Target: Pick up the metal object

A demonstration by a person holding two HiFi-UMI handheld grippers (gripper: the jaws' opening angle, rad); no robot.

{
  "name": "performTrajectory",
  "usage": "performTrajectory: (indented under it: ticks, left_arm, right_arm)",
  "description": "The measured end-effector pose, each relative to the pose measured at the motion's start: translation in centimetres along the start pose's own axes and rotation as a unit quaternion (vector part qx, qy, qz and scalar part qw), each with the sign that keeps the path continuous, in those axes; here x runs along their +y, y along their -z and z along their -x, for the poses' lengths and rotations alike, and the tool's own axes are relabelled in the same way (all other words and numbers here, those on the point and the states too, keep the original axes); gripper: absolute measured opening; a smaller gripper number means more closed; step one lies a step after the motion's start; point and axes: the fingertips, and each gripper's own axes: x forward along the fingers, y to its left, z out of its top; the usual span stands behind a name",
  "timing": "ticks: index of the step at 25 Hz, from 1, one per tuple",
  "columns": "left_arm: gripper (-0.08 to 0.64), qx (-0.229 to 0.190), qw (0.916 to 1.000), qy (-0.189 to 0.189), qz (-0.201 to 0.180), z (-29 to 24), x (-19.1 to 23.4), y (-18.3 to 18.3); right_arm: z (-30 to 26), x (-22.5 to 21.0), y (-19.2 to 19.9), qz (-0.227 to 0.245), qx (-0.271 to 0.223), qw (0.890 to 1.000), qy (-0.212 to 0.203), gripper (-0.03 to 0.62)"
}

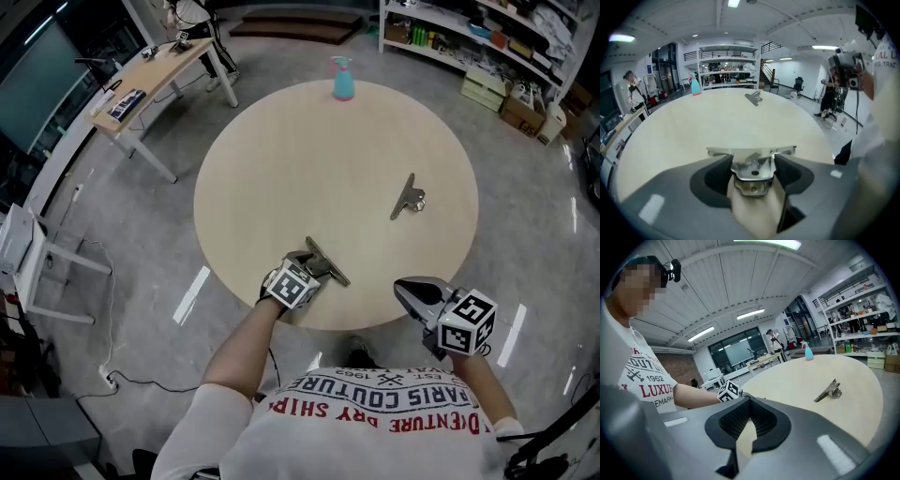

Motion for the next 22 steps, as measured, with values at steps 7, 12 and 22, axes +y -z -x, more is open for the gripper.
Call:
performTrajectory:
  ticks: [7, 12, 22]
  left_arm:
    - [0.282, -0.082, 0.9957, -0.004, 0.042, 6.9, -1.7, -4.0]
    - [0.282, -0.159, 0.9865, -0.021, 0.035, 16.4, -5.0, -6.7]
    - [0.282, -0.251, 0.9675, -0.012, 0.025, 28.6, -14.4, -5.1]
  right_arm:
    - [0.3, 2.0, 0.2, 0.012, -0.004, 1.000, 0.005, 0.000]
    - [0.9, 5.3, -1.1, 0.035, -0.024, 0.999, 0.002, 0.000]
    - [2.0, 11.5, -0.4, 0.060, -0.047, 0.997, 0.003, 0.000]
